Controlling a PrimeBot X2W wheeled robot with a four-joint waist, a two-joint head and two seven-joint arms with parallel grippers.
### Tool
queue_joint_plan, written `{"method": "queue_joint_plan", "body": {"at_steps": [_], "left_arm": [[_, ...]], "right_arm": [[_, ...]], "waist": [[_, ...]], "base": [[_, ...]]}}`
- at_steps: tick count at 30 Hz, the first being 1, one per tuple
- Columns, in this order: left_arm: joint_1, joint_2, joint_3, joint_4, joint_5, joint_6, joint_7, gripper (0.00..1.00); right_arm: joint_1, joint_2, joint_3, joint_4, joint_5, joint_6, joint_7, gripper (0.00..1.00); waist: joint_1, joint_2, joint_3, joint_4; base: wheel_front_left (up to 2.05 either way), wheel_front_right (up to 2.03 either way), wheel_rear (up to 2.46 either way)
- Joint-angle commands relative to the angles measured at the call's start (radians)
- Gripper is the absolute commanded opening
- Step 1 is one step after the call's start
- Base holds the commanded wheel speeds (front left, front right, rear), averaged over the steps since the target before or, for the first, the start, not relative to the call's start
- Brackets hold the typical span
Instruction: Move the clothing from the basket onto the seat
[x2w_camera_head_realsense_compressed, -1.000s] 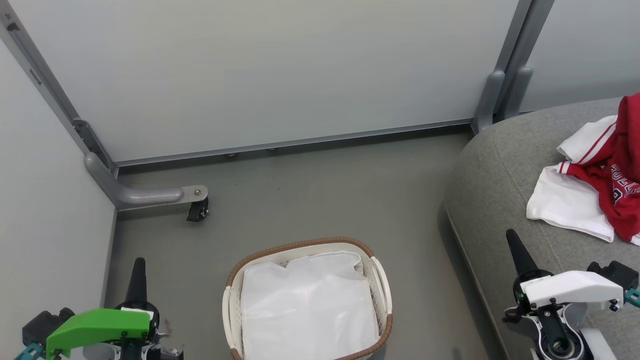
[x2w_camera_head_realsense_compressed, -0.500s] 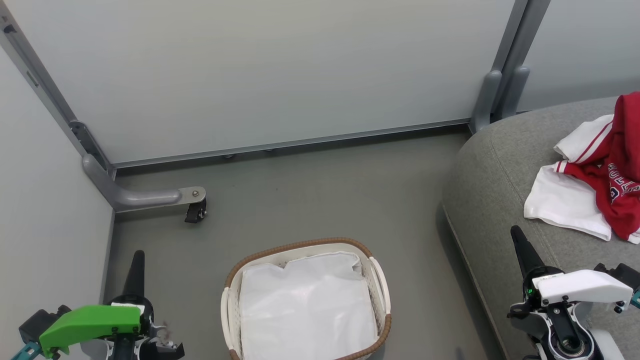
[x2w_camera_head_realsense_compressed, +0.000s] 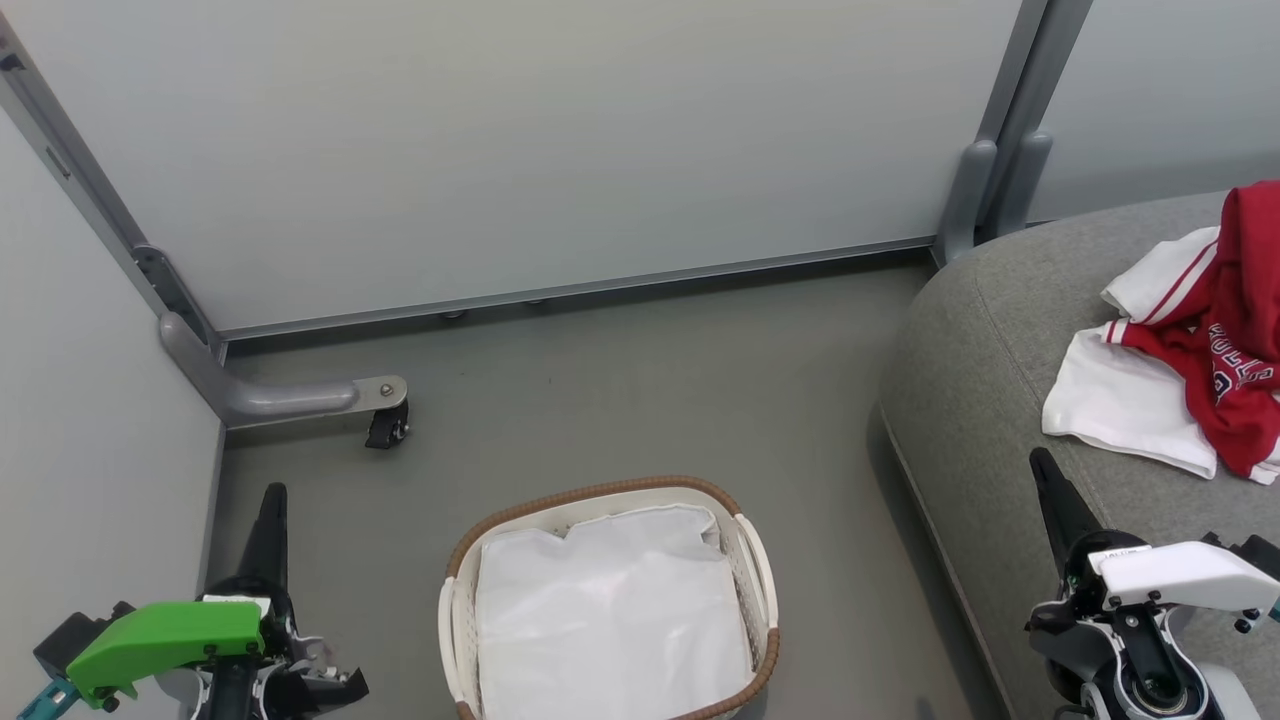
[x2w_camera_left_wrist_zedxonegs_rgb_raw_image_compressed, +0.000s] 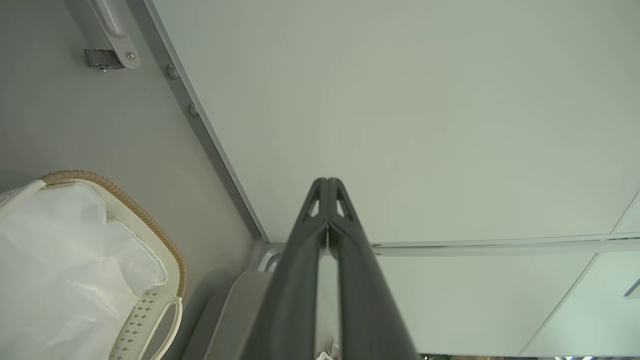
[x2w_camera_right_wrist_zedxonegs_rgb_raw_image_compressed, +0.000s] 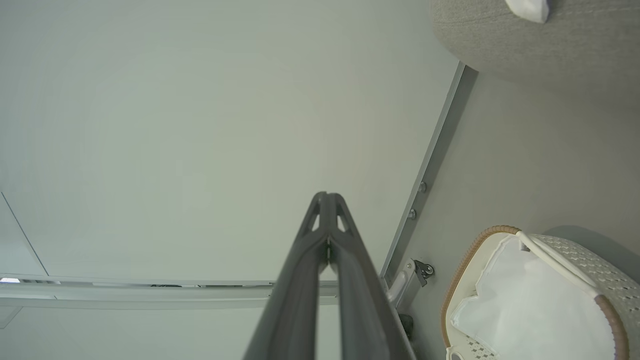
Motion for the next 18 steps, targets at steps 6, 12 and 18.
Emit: {"method": "queue_joint_plan", "body": {"at_steps": [6, 12, 18], "left_arm": [[-0.020, 0.007, 0.007, -0.014, -0.055, -0.006, 0.016, 0.00], [-0.021, 0.007, 0.010, -0.021, -0.093, -0.006, 0.026, 0.00], [-0.021, 0.008, 0.012, -0.027, -0.126, -0.006, 0.036, 0.00]], "right_arm": [[0.012, -0.006, -0.011, -0.017, 0.054, 0.000, 0.018, 0.00], [0.017, -0.007, -0.018, -0.025, 0.094, 0.000, 0.028, 0.00], [0.020, -0.007, -0.023, -0.032, 0.127, 0.000, 0.037, 0.00]], "waist": [[0.0000, 0.0000, -0.001, -0.003], [0.0000, 0.0000, -0.001, -0.006], [0.0000, 0.0000, -0.002, -0.009]], "base": [[0.00, 0.00, 0.00], [0.00, 0.00, 0.00], [0.00, 0.00, 0.00]]}}
